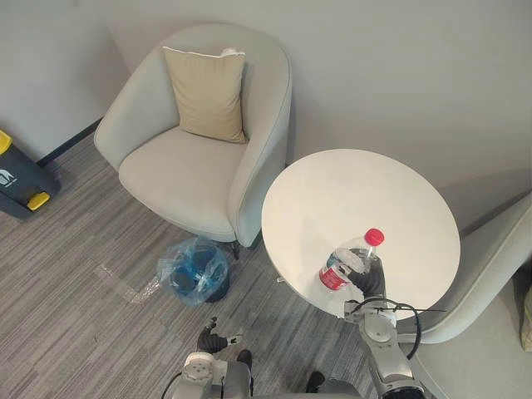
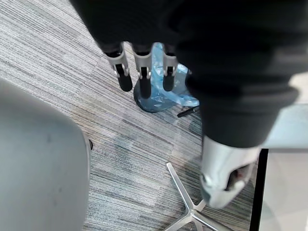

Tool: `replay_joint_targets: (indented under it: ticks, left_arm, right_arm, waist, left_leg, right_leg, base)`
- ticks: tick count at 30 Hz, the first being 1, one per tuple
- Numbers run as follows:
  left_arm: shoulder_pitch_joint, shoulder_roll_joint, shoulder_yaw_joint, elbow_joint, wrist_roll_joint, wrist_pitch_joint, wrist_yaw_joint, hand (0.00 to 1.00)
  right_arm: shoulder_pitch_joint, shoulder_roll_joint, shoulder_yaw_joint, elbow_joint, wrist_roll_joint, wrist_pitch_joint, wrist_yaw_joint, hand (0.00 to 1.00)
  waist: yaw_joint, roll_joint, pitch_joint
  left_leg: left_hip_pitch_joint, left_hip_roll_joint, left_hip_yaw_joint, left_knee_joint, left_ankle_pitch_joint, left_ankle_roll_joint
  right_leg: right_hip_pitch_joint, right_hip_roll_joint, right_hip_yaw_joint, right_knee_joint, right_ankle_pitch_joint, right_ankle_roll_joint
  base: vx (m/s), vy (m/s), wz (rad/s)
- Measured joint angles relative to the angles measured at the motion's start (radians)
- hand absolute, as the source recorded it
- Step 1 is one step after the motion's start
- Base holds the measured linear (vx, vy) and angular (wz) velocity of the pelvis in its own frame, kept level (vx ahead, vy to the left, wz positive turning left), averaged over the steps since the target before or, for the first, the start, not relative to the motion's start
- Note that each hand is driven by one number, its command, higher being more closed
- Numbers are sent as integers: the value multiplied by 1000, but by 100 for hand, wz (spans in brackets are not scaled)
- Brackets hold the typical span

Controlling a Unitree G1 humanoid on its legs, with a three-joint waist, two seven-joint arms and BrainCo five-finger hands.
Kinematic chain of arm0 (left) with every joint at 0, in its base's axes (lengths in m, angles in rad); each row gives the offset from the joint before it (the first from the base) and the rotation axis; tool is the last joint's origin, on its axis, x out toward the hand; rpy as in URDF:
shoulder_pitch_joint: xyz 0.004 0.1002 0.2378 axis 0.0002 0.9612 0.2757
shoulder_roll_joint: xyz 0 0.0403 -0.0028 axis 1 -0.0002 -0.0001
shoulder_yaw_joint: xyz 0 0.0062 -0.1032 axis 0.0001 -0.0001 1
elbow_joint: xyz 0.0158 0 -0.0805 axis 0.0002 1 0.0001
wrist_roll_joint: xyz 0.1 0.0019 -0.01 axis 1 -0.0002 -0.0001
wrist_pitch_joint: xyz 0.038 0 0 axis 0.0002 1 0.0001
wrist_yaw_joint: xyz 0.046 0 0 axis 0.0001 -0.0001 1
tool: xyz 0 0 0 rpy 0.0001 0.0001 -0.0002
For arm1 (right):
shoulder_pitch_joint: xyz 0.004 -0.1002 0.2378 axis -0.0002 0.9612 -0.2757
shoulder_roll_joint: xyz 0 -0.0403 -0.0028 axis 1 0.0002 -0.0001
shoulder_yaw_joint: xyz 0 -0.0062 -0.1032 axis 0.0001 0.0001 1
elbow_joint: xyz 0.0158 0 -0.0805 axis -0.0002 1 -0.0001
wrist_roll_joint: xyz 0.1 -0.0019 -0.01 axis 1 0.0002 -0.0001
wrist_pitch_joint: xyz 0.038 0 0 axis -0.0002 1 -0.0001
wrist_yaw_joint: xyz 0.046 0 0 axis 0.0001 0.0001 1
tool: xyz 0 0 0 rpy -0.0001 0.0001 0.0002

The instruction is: Gather rubbish on tea table into small bin, then transfer packed bag to large trash can.

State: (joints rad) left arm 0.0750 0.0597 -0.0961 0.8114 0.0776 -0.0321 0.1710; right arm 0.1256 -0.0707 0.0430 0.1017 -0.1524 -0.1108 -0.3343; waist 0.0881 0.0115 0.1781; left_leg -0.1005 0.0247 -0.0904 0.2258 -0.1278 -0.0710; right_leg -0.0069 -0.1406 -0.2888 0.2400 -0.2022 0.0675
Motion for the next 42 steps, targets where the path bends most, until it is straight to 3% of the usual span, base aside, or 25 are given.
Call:
replay_joint_targets:
  ticks: [13,19,22,24,27,29,30,31,33,38,40,42]
  left_arm:
    - [13,-3,-12,2,24,0,0,0]
    - [17,-12,-20,1,39,0,0,0]
    - [17,-15,-21,-4,39,-3,0,0]
    - [16,-5,-32,-4,43,-3,0,0]
    - [15,-2,-65,8,70,-5,-2,0]
    - [16,-2,-91,25,82,-5,-2,0]
    - [16,-7,-103,34,91,-4,-3,0]
    - [8,0,-121,44,99,-3,-3,0]
    - [-5,25,-130,52,99,-2,-3,0]
    - [-4,44,-118,69,97,-4,-1,0]
    - [-3,49,-115,69,96,-4,-1,0]
    - [-3,50,-90,71,96,-5,-2,0]
  right_arm:
    - [91,-15,23,-196,-49,-13,40,100]
    - [95,-19,82,-249,-85,-23,40,100]
    - [87,-18,97,-246,-86,-26,39,100]
    - [83,-14,98,-244,-86,-27,38,100]
    - [54,-26,65,-181,-89,-27,30,100]
    - [46,-33,32,-127,-93,-26,24,100]
    - [46,-49,14,-113,-95,-22,20,100]
    - [45,-41,-1,-89,-95,-20,19,100]
    - [40,-39,2,-51,-108,-16,26,100]
    - [-2,-35,27,40,-121,-14,43,100]
    - [-20,-34,44,74,-122,-13,46,100]
    - [-18,-21,47,89,-121,-2,55,100]
  waist:
    - [-22,0,-11]
    - [-31,12,-13]
    - [-31,17,-13]
    - [-36,2,-12]
    - [-53,18,-19]
    - [-74,27,-24]
    - [-89,48,-31]
    - [-96,28,-31]
    - [-87,3,-31]
    - [-83,11,-32]
    - [-79,8,-31]
    - [-83,-11,-18]
  left_leg:
    - [39,14,19,1,4,5]
    - [25,22,1,26,17,8]
    - [-23,39,83,90,22,15]
    - [-36,43,143,79,26,46]
    - [-52,125,325,253,-76,88]
    - [-27,189,436,298,-101,79]
    - [-21,179,468,243,-121,28]
    - [-16,131,453,173,-114,36]
    - [-7,65,426,101,-64,63]
    - [1,17,381,68,-39,89]
    - [-5,15,383,62,-38,90]
    - [-6,-7,373,60,-55,76]
  right_leg:
    - [49,23,34,-74,47,-12]
    - [83,41,21,-136,86,-22]
    - [74,45,11,-133,101,-28]
    - [48,20,-16,-136,114,-43]
    - [5,-14,-53,-103,131,-25]
    - [5,-46,-90,-85,133,-1]
    - [-2,-55,-109,-71,140,32]
    - [-1,-75,-120,-98,155,54]
    - [21,-89,-124,-165,192,51]
    - [70,-98,-141,-202,213,35]
    - [37,-111,-137,-146,184,26]
    - [-8,-148,-130,-30,107,34]
  base:
    - [-24,4,-9]
    - [-74,-2,6]
    - [-120,34,4]
    - [-165,76,17]
    - [-131,133,26]
    - [-38,241,70]
    - [-3,278,103]
    - [-25,315,99]
    - [-70,193,77]
    - [-52,61,36]
    - [-92,5,-3]
    - [-114,2,21]
